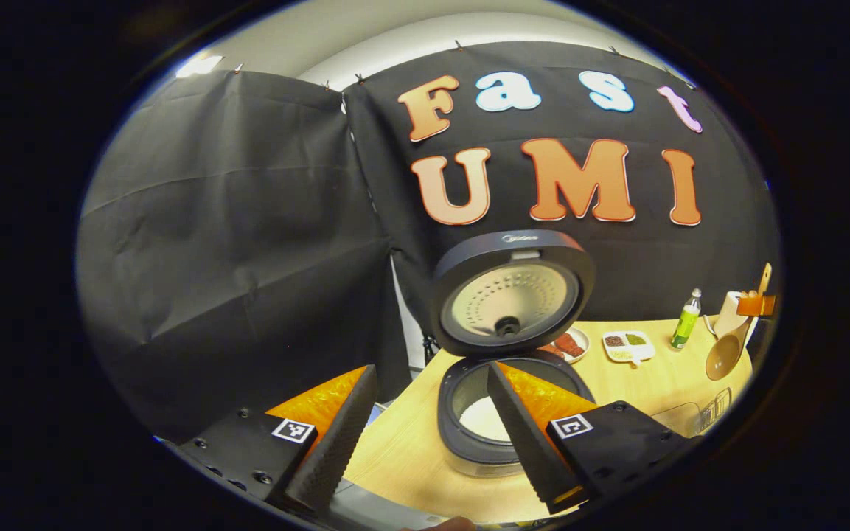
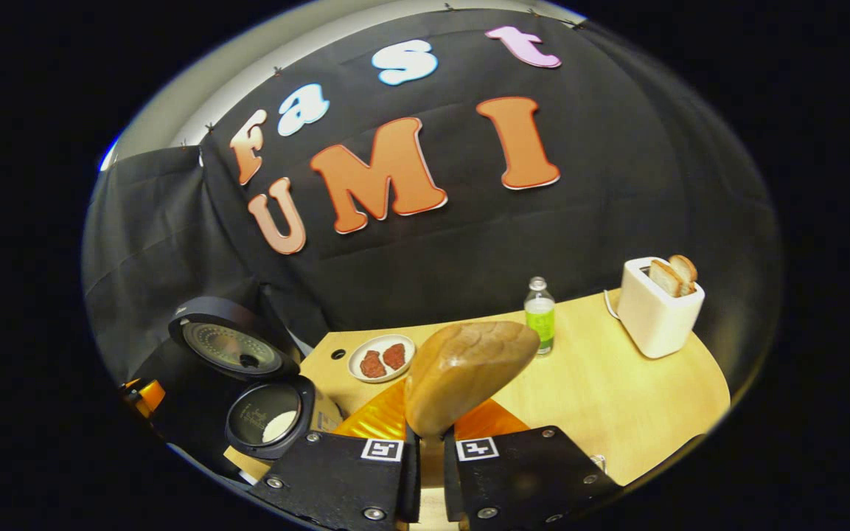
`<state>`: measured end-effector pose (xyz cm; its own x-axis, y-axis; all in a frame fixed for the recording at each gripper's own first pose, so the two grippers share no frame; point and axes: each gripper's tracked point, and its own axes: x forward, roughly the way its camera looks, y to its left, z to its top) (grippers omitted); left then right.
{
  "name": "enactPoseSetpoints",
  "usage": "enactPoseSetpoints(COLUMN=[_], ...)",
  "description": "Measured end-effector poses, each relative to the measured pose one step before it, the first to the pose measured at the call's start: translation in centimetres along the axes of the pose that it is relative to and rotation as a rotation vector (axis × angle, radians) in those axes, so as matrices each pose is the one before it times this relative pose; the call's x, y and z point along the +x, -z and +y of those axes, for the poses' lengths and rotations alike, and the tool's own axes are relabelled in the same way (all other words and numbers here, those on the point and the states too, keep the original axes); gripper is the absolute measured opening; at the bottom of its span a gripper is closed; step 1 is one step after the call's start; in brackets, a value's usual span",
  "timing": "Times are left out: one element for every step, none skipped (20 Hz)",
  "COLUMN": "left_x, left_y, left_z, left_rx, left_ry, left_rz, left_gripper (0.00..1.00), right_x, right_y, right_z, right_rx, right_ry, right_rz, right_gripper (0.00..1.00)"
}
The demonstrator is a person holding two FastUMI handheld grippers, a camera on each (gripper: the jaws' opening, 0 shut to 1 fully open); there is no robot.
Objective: Close the left gripper, press the button to open the rice cooker; take a wooden spoon from the chopstick holder with the right hand, scoop a spoonful of rice and pour it into the rice cooker, then put the wooden spoon back into the chopstick holder.
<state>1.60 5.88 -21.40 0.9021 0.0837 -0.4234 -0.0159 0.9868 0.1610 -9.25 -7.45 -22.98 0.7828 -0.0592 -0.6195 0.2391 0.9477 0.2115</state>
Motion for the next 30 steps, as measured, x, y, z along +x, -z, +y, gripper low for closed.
enactPoseSetpoints(left_x=[0.156,0.055,0.079,0.054,0.069,0.108,0.024,0.002,-0.067,0.137,-0.051,-0.016,0.027,-0.074,0.017,-0.094,-0.122,0.013,0.039,0.078,-0.093,0.055,0.094,0.147,0.047,0.174,0.275,0.263,0.259,0.370], left_y=[-0.201,-0.101,-0.156,-0.017,0.087,-0.100,-0.218,-0.204,-0.189,-0.231,-0.237,-0.145,-0.160,-0.168,-0.042,-0.187,-0.203,-0.200,-0.247,-0.353,-0.334,-0.357,-0.477,-0.309,-0.486,-0.441,-0.400,-0.355,-0.410,-0.484], left_z=[-0.785,-0.777,-0.788,-0.651,-0.717,-0.650,-0.612,-0.482,-0.334,-0.445,-0.213,-0.342,-0.347,-0.267,-0.214,-0.285,-0.257,-0.231,-0.191,-0.219,-0.101,-0.173,-0.079,-0.008,0.098,0.097,0.083,0.047,0.076,0.044], left_rx=[0.00484,0.00297,0.00355,0.00521,0.00446,0.00340,0.00171,0.00176,0.00117,0.00021,0.00042,0.00086,0.00322,0.00573,0.00656,0.00687,0.00686,0.00682,0.00477,0.00581,0.00528,0.00378,0.00244,0.00151,-0.00119,-0.00518,-0.00987,-0.00975,-0.00933,-0.00209], left_ry=[0.01275,0.01297,0.01370,0.01085,0.01209,0.00939,0.00885,0.00522,0.00413,0.00315,-0.00075,0.00244,0.00046,0.00099,0.00009,0.00161,0.00069,0.00186,0.00079,-0.00015,-0.00022,0.00188,0.00258,0.00232,-0.00067,-0.00148,0.00106,0.00250,-0.00068,-0.00177], left_rz=[-0.00254,-0.00170,0.00071,0.00012,0.00039,-0.00088,0.00002,-0.00168,-0.00264,-0.00172,-0.00157,-0.00088,-0.00197,-0.00080,-0.00193,-0.00141,-0.00199,-0.00235,-0.00235,-0.00322,-0.00353,-0.00314,-0.00288,-0.00413,-0.00402,-0.00394,-0.00150,-0.00304,-0.00340,-0.00755], left_gripper=[1.00,0.93,0.93,1.00,1.00,1.00,1.00,1.00,1.00,1.00,0.93,1.00,1.00,1.00,1.00,1.00,1.00,1.00,1.00,1.00,1.00,0.98,0.95,0.93,1.00,1.00,1.00,0.96,0.93,0.93], right_x=[-0.437,-0.457,-0.460,-0.279,-0.332,-0.127,-0.220,-0.058,-0.143,0.042,-0.100,0.198,0.909,0.181,0.192,0.201,0.128,0.325,0.358,0.430,0.203,0.373,0.132,0.292,0.056,0.164,-0.001,0.074,-0.118,-0.091], right_y=[0.155,0.251,0.265,0.152,0.099,0.018,0.050,0.072,0.288,0.316,0.363,0.655,1.100,0.558,0.947,0.628,0.668,0.545,0.756,0.627,0.659,0.517,0.679,0.567,0.611,0.543,0.895,0.539,0.235,-0.275], right_z=[-1.195,-1.355,-1.128,-1.117,-1.190,-1.038,-1.052,-1.035,-1.136,-0.903,-0.851,-0.807,-0.931,-0.475,-0.314,-0.319,-0.227,-0.198,-0.181,-0.202,-0.239,-0.140,-0.123,-0.076,-0.182,-0.173,0.042,0.072,0.054,-0.109], right_rx=[0.01534,0.01052,0.00786,0.00487,0.00609,0.00634,0.00885,0.00526,0.00283,-0.00099,0.00126,0.00577,0.00613,0.00597,0.00638,0.00311,0.00096,-0.00035,-0.00103,0.00037,0.00033,0.00111,0.00219,0.00183,0.00225,-0.00049,-0.00399,-0.00258,0.00290,0.00407], right_ry=[0.02215,0.02216,0.02171,0.01680,0.01879,0.01494,0.02015,0.01777,0.02056,0.01487,0.01747,0.01725,0.01313,0.00879,0.00772,0.00239,0.00337,0.00089,0.00409,0.00385,0.00315,-0.00005,0.00212,0.00085,0.00373,-0.00175,-0.00880,-0.00974,-0.00987,-0.00037], right_rz=[0.00013,0.00578,0.00151,0.00215,0.00137,-0.00129,-0.00202,0.00007,0.00090,0.00277,0.00484,0.01047,0.00995,0.01213,0.01017,0.01200,0.01117,0.00942,0.01240,0.01277,0.01323,0.01110,0.01370,0.01354,0.01856,0.02393,0.02979,0.02478,0.01070,-0.00047], right_gripper=[0.12,0.12,0.12,0.12,0.12,0.12,0.12,0.12,0.12,0.12,0.12,0.12,0.12,0.12,0.12,0.12,0.12,0.12,0.12,0.12,0.12,0.12,0.13,0.13,0.12,0.13,0.14,0.16,0.18,0.20])
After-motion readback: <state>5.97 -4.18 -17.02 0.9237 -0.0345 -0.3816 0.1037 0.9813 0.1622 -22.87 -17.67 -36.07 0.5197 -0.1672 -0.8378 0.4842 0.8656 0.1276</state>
